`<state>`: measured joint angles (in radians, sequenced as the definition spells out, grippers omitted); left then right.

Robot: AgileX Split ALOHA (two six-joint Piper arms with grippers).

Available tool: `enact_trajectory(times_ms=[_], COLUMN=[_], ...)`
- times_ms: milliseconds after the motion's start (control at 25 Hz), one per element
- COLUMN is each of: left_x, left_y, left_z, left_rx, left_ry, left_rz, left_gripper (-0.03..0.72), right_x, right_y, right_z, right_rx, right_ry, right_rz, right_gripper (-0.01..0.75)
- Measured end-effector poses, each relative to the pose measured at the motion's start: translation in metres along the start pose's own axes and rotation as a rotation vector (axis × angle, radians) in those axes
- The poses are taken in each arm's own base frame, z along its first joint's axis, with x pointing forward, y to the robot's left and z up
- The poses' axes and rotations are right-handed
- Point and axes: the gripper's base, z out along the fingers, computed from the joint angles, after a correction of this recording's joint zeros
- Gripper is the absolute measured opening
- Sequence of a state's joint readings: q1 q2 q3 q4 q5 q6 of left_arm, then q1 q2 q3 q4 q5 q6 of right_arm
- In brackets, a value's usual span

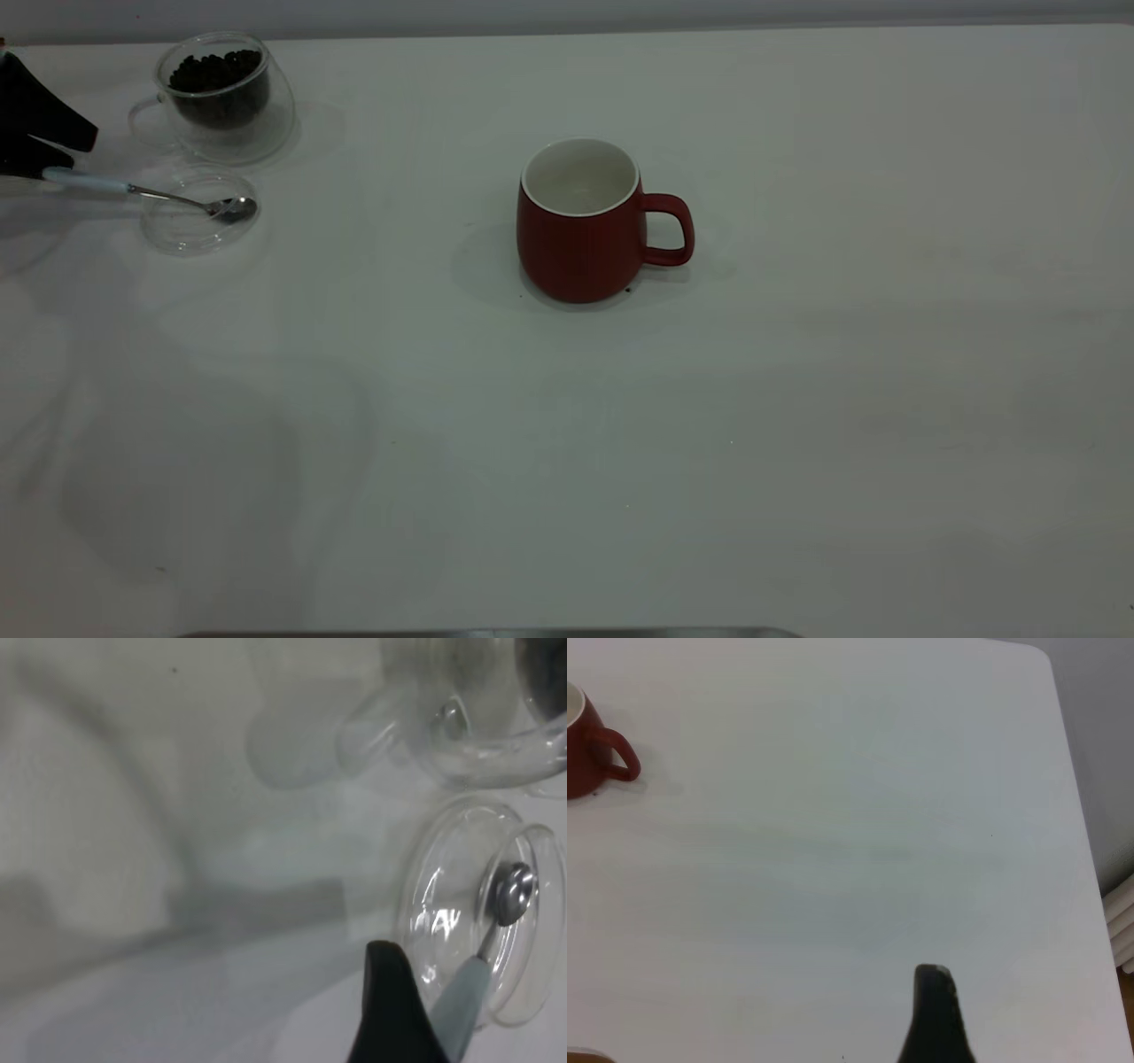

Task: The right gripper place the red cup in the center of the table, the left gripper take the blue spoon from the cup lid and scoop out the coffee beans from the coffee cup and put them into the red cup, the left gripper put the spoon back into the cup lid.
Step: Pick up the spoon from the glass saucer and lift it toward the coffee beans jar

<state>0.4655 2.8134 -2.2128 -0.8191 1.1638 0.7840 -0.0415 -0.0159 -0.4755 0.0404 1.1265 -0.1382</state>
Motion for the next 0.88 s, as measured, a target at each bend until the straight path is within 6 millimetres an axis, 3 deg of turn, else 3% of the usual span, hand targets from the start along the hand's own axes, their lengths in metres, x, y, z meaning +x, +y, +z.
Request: enact_trajectory(times_ms=[240, 880], left_x=[0.0054, 0.0044], left_y=[0.0071, 0.0066], left_z=[0.0099, 0.0121], left_rx=[0.016, 0.044], left_ry=[0.011, -0.009], left_rz=[-0.029, -0.141], left_gripper=[0.537, 0.523], right_x=[0.0, 0.0], right_y=[0.0, 0.0], right_z=[0.0, 0.0], right_rx=[0.0, 0.0], right_ry=[0.0, 0.0], right_rz=[0.0, 0.0], right_gripper=[0.59, 0.59])
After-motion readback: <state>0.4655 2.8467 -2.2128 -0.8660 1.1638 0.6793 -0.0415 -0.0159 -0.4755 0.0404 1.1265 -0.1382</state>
